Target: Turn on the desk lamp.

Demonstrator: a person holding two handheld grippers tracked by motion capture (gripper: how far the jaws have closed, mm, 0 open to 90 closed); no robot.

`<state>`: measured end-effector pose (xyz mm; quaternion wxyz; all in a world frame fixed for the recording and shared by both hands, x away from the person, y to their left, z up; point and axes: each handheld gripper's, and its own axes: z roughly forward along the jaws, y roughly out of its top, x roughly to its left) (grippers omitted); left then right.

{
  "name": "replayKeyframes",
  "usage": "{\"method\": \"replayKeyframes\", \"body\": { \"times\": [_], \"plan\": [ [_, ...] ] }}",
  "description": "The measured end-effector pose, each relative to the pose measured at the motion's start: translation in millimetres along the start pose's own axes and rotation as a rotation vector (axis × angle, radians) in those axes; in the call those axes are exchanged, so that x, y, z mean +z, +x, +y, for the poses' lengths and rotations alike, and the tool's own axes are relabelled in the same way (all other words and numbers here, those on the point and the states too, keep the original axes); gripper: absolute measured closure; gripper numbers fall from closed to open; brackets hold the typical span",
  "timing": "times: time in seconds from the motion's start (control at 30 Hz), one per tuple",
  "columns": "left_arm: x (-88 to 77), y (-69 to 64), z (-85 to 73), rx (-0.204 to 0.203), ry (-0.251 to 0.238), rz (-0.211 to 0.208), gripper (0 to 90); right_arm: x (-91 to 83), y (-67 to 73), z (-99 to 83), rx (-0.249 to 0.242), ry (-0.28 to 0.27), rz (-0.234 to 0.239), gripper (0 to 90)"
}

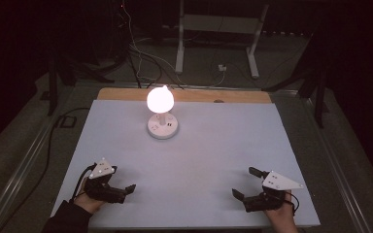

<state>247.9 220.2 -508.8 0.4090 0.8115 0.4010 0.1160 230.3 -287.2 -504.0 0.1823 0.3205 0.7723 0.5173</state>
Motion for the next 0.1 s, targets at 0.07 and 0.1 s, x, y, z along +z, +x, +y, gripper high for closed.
{"method": "replayKeyframes", "body": {
  "times": [0.07, 0.1],
  "plan": [
    [-0.3, -3.9, -1.3, 0.007, 0.003, -0.010, 0.4, -0.3, 0.0, 0.3, -0.001, 0.000, -0.001, 0.2],
    [-1.0, -5.9, -1.5, 0.011, 0.001, -0.011, 0.4, -0.4, 0.0, 0.3, -0.001, 0.000, -0.001, 0.1]
  ]
}}
